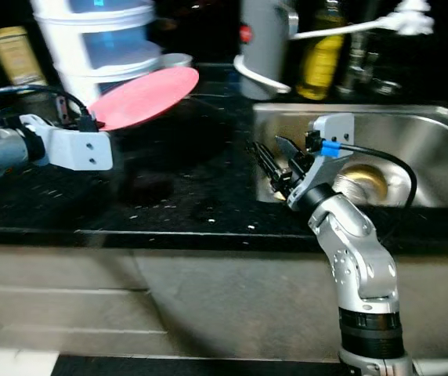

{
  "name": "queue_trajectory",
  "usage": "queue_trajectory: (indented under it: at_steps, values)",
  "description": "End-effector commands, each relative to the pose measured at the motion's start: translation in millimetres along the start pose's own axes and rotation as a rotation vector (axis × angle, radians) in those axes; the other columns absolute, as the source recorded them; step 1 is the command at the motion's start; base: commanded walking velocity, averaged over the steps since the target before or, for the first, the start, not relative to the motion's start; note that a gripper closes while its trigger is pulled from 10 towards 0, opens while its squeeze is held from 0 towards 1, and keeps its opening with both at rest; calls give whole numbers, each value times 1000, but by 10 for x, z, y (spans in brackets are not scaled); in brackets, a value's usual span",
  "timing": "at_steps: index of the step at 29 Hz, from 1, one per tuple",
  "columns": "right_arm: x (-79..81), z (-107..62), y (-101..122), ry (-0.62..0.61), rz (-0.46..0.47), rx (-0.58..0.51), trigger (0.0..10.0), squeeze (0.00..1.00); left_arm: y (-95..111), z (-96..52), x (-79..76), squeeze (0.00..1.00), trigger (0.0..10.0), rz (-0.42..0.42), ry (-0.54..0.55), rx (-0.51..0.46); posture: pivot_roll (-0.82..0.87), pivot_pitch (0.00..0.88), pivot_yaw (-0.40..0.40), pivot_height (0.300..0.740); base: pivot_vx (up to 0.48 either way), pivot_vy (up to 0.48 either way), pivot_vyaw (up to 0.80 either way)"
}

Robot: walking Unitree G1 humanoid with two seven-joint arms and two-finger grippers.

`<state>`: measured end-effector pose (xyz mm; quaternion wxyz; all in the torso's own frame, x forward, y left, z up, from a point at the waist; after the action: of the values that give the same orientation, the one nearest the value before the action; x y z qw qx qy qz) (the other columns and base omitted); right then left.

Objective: Kitchen organization

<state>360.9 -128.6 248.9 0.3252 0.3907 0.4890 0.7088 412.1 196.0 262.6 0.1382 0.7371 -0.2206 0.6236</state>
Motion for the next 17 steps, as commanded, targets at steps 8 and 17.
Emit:
queue_trajectory:
  at_steps: [8,17]
  values:
    - [59,-32,-60,3,-41,26,10000,0,291,248,-192,0,10000,-11,-60,-116,-68,0,19,740,0,0,-740]
    - [225,-24,-149,43,-54,47,10000,0,189,352,-180,0,10000,39,-51,-46,-72,0,27,740,0,0,-735]
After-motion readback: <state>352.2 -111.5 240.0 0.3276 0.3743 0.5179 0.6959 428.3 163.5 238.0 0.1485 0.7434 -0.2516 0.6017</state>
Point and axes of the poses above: a point about 5 cm out from each wrist's last joint towards the gripper, its own z axis pointing out of the wrist towards the gripper, its own y axis along the axis of the wrist's last joint, x = y × z, the point moved 6 cm from there along z, pointing out of the wrist towards the gripper, and after that the axes turned 9 degrees about z, right-handed, at the moved point
